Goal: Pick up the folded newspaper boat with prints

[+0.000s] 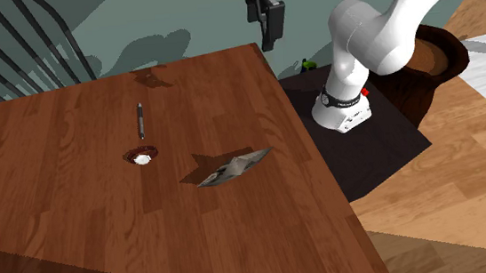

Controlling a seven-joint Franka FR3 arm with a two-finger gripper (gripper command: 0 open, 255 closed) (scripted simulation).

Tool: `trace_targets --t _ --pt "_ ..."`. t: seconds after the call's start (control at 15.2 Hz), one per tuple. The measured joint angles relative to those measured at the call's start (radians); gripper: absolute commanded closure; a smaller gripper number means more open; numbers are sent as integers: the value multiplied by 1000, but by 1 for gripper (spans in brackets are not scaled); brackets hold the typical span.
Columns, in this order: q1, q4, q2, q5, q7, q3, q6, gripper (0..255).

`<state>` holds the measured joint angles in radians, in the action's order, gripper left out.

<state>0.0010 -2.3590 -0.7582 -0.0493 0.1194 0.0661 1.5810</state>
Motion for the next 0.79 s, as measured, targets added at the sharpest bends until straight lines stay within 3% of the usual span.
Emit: trace_targets --t 0.26,0.79 --pt "12 -20 33 22 36 32 52 0" --pt "55 -77 178 87 169 151 261 0"
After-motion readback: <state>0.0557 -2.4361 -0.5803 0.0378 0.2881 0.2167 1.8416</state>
